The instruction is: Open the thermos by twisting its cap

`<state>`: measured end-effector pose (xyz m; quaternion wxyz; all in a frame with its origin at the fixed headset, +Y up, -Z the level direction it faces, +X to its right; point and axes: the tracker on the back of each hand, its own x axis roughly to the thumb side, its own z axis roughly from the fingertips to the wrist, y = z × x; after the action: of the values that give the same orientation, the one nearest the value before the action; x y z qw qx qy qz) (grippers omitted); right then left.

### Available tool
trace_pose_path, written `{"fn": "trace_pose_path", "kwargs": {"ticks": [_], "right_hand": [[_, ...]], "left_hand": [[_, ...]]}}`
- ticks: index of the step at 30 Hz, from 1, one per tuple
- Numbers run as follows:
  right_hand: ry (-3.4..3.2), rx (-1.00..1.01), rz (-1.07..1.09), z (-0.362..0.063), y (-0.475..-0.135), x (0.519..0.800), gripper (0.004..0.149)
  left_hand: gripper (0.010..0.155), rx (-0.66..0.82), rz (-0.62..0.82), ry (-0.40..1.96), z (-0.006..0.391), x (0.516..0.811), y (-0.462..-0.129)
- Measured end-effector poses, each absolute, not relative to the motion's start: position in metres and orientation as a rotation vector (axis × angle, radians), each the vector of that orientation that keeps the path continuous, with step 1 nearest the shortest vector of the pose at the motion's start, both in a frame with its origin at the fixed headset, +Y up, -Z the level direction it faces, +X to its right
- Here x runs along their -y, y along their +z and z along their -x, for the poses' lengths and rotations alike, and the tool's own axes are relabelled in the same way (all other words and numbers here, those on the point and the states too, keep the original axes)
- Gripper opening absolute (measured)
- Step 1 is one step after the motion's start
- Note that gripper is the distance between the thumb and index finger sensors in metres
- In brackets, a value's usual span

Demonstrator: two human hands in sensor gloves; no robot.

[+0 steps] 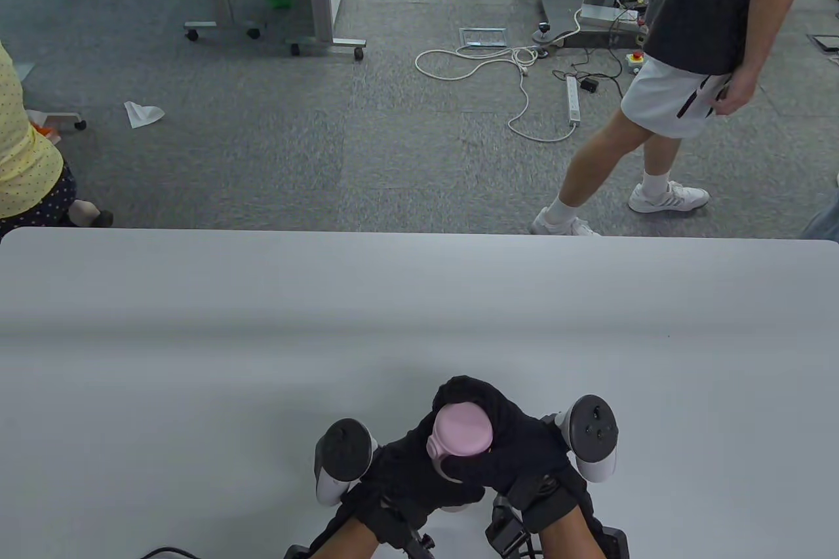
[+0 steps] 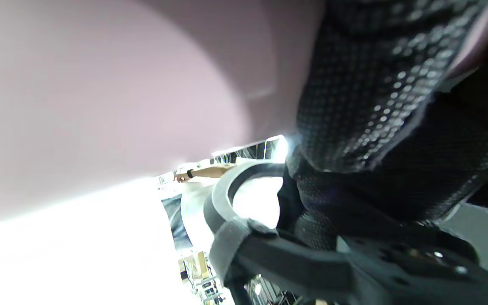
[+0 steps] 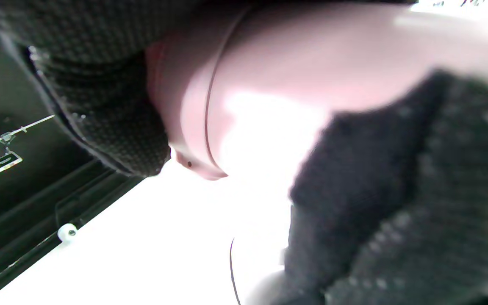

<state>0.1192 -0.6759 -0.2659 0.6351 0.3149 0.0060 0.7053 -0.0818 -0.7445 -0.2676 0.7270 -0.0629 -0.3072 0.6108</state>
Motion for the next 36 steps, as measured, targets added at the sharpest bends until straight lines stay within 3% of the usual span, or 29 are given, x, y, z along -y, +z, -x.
{"fn": "trace_pose_path", "kwargs": {"ticks": [6, 13, 18, 23, 24, 26, 32, 36], "right_hand": [[1.856, 0.174, -0.606, -0.114, -0.252, 0.667, 0.097], [1.986, 0.376, -0.491, -0.096, -0.235, 0.663, 0.101], [1.978, 0.485, -0.455, -0.099, -0.232, 0.662, 0.092], [1.918, 0.44, -0.531, -0.104, -0.237, 0.661, 0.089], [1.906, 0.428, -0.541, -0.105, -0.238, 0.661, 0.095], [1.864, 0.39, -0.563, -0.106, -0.241, 0.663, 0.085], [1.737, 0.172, -0.712, -0.115, -0.254, 0.664, 0.08], [1.755, 0.136, -0.669, -0.118, -0.255, 0.666, 0.081]], "left_hand": [[0.117, 0.566, 0.033, 1.31, 0.092, 0.746, -0.267], [0.117, 0.555, -0.022, 1.249, 0.09, 0.741, -0.263], [0.117, 0.588, -0.019, 1.242, 0.088, 0.739, -0.263], [0.118, 0.601, -0.019, 1.242, 0.087, 0.738, -0.263], [0.118, 0.605, -0.013, 1.242, 0.087, 0.739, -0.263], [0.12, 0.626, 0.015, 1.245, 0.086, 0.739, -0.264], [0.12, 0.69, 0.083, 1.272, 0.083, 0.742, -0.265], [0.119, 0.675, 0.092, 1.288, 0.078, 0.746, -0.264]]}}
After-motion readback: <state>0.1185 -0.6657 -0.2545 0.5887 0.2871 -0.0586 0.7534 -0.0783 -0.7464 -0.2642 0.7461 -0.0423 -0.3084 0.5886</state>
